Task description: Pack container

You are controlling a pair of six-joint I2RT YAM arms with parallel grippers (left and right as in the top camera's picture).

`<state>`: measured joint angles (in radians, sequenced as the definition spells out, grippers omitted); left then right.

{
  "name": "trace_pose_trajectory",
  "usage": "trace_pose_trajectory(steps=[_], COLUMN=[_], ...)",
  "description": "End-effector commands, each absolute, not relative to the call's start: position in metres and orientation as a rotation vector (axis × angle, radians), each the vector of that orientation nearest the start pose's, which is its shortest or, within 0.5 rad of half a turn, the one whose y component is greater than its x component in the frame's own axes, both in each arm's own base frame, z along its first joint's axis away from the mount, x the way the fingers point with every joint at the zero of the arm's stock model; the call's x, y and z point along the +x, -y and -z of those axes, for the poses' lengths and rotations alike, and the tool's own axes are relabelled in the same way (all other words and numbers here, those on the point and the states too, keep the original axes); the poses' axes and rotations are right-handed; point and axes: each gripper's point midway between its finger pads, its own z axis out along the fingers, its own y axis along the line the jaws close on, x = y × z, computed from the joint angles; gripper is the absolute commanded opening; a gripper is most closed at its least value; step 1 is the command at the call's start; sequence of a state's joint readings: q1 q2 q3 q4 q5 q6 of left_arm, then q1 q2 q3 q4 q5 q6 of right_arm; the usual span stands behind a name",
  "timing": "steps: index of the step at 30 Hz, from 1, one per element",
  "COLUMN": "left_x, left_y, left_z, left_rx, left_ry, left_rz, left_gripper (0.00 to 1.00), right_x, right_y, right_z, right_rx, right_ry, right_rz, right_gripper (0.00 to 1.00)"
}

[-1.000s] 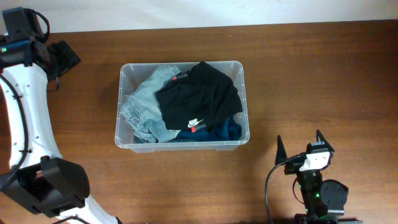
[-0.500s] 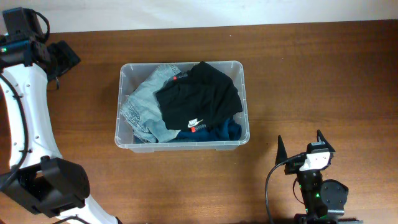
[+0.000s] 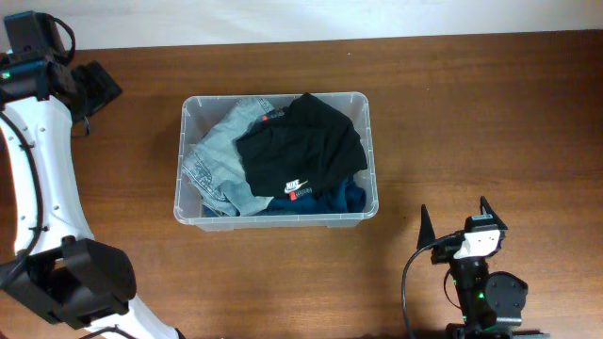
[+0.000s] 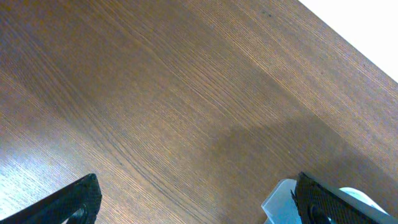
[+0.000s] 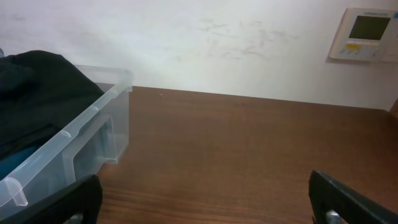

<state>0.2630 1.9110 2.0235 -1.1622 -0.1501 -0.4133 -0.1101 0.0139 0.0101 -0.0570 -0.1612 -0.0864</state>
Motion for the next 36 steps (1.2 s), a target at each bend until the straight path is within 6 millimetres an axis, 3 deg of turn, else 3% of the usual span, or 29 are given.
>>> trace_pose_trajectory(steps=[1,4,9,11,16,20,23,30,36], left_x=[0.446,0.444,0.435,0.425,0.396,0.385,0.374,0.32,0.28], left_y=[-0.145,-0.14,-0.118,-0.111,-0.082,-0.069,-0.063,-0.038,-0.028], left_z=[-0.238,-0.25,-0.292,-0.31,-0.325,-0.318,-0.301,-0.257,-0.235], left_rx=[-0.924,-0.905,-0.825,-0.797,-0.713,-0.589,-0.558,-0.453,-0.389], left_ry=[-2.436,-2.415,-2.341,-2.309,-2.292,-2.209,-2.099,-1.889,-1.734], left_rz=[-0.143,-0.134,-0.125,-0.145,-0.119,-0.103,-0.045,0.114,0.166], left_gripper=[1.0,1.0,0.99,0.99,0.99,0.99,0.99,0.99,0.99], right_x=[0.246,0.246,0.246,0.246,0.246,0.246,0.246,0.246,0.246], right_y=[0.004,0.004,0.004,0.004,0.004,0.004,0.004,0.004,0.004], right_z=[-0.16,-0.16,-0.16,-0.16,-0.16,-0.16,-0.16,-0.16,-0.16], right_rx=[-0.088,-0.088,-0.088,-0.088,-0.088,-0.088,-0.088,-0.088,-0.088], right_ry=[-1.631,-1.631,-1.631,-1.631,-1.631,-1.631,-1.631,-1.631,-1.631], right_rz=[0.042,0.042,0.042,0.042,0.042,0.042,0.042,0.042,0.042], right_gripper=[0.99,0.99,0.99,0.98,0.98,0.99,0.99,0.99,0.99])
